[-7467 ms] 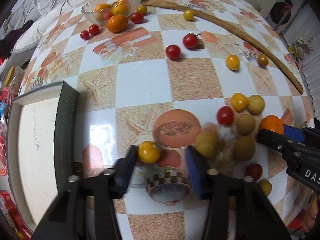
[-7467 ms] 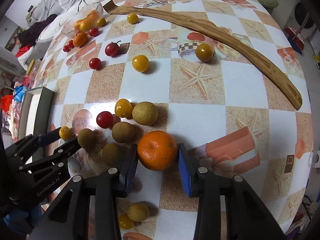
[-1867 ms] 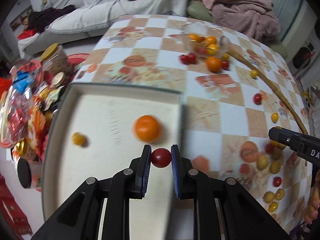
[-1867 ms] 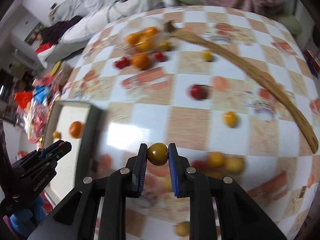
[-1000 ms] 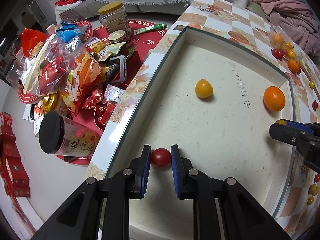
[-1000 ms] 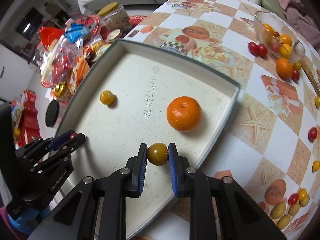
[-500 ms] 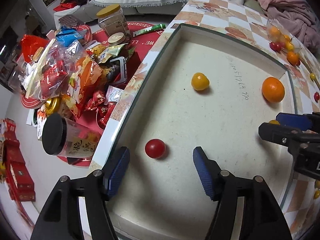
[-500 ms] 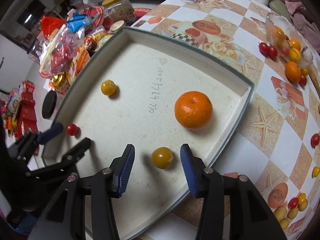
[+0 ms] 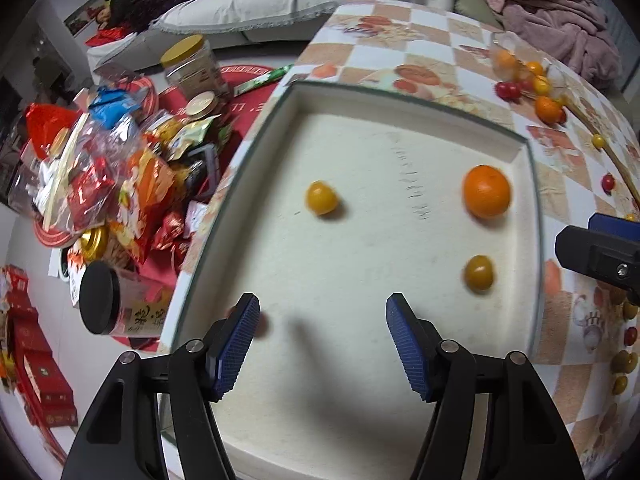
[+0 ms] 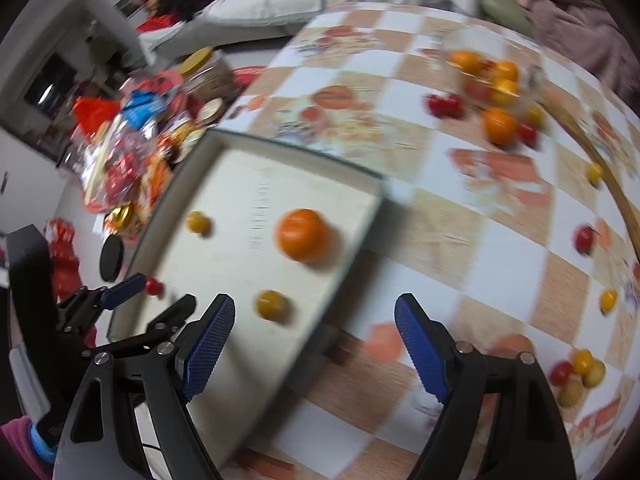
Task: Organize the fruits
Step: 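Move both open tools back over the fruit on the table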
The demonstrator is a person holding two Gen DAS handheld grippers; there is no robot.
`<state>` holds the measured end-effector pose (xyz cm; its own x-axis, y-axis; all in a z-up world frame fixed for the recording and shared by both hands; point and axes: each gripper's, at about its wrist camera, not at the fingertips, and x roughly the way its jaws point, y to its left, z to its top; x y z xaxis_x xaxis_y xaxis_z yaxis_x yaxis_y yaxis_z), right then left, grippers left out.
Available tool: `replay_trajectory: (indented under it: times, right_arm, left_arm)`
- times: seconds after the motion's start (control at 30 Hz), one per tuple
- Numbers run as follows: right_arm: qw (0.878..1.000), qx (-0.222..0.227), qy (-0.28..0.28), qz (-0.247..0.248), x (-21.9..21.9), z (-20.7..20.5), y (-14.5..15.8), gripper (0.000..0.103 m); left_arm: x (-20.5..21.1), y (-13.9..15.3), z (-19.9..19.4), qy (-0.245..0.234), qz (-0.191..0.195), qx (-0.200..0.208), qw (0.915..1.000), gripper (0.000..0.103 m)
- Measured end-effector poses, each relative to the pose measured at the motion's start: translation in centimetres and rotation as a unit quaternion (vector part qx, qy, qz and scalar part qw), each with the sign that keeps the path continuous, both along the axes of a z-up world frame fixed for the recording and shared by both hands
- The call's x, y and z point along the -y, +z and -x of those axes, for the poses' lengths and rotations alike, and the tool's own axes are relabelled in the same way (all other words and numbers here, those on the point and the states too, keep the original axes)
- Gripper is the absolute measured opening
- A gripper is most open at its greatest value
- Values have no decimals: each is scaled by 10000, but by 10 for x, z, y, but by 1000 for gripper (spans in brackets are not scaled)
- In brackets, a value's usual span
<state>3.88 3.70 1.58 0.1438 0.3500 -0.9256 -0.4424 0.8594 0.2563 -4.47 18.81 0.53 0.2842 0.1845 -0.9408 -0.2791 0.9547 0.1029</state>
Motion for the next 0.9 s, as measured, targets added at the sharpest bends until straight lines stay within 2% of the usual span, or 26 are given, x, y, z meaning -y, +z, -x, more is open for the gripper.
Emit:
replay_trajectory:
  times: [0.37,0.6,0.77,0.8,0.9]
  right_arm:
    - [9933,-20,-1100,343,114,-11,-5,85]
    - [9783,100,-1950,692,197,-30,-8,85]
    - [9712,215,-2217,843,229,-49,-15,85]
    - [9709,216,-2232,840,232,-52,-17,83]
    - [9721,211,-2198,792,236,-64,-23,67]
  left_arm:
    - [82,21,-39,-912,127,175,9956,67]
    - [140,27,-78,-1484,248,286,9882,67]
    - [178,19,-106,-1823,264,273,9825,67]
    - [184,17,-110,-1878,244,262,9816,67]
    - [200,9,-121,-2016,227,222,9790,67]
